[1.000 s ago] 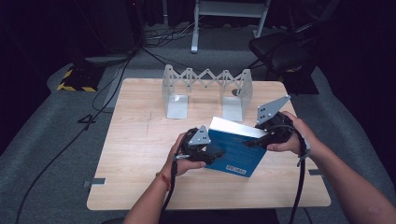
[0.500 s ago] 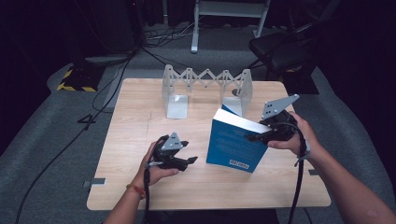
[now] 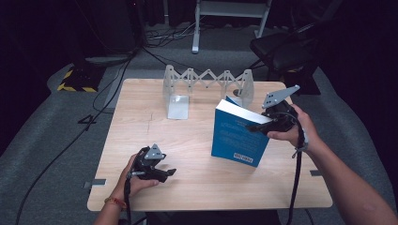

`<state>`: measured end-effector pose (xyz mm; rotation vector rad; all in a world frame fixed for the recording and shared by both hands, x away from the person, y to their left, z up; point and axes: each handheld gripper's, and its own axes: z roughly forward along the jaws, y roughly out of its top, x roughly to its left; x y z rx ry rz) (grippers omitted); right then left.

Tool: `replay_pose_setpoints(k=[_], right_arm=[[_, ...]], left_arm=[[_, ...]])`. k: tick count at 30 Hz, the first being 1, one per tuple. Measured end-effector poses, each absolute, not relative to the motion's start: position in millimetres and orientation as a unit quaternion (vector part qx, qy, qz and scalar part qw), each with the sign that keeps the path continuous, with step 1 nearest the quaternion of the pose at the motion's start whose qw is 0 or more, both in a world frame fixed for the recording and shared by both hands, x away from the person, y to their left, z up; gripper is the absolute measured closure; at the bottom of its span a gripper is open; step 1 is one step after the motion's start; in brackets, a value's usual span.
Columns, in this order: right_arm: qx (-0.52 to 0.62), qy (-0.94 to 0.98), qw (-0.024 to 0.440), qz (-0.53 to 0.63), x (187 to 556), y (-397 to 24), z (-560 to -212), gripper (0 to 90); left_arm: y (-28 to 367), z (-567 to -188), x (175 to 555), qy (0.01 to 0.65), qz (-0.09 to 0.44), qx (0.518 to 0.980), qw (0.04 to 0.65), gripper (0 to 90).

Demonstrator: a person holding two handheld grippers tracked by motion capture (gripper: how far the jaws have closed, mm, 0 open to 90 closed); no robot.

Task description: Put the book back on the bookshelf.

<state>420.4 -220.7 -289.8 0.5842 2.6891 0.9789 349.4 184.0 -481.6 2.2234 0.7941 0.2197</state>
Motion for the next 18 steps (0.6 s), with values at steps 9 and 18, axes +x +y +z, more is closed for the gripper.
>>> replay_pose_setpoints(k=[9,18], right_arm=[[0.24,0.901,0.142,0.332,441.5,-224.7,-285.6,61.9],[0.276,0.889,0.161,0.328,466.5,-231.2,-281.9,61.9]], left_arm=[[186.3,-491.8,350.1,0.337,0.087,0.86,0.374,23.1],[181.4,-500.2,347.2,0.341,0.112,0.869,0.34,17.3]])
